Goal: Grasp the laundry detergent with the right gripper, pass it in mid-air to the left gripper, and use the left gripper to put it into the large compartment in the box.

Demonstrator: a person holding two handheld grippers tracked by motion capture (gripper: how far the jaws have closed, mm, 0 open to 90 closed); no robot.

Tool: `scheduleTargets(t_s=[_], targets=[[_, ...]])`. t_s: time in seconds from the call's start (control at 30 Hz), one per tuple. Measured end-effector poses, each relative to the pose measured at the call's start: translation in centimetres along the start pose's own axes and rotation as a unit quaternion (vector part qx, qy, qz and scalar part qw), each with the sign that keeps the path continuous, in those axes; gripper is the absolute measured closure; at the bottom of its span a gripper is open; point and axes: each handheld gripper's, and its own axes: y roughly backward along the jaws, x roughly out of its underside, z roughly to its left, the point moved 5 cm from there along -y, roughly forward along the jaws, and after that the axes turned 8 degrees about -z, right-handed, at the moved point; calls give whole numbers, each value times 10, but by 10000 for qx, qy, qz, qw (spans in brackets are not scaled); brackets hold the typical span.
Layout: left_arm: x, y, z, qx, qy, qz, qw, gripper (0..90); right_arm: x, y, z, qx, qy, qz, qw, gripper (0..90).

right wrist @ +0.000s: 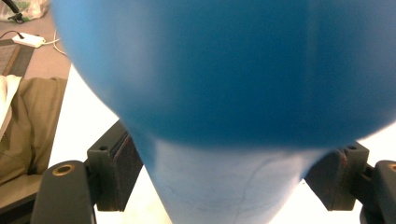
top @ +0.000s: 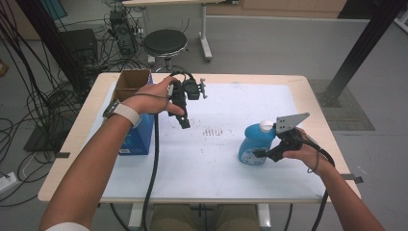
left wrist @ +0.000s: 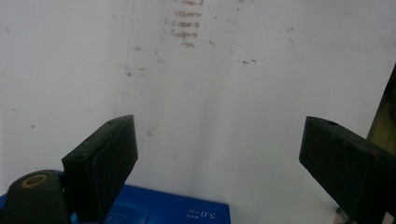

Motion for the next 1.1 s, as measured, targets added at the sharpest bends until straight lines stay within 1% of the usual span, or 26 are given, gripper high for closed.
scheduleTargets(t_s=[1.1], targets=[[0, -2, 1, 18, 17, -4, 10000, 118, 3, -4, -1, -11, -5, -122, 9999, 264]])
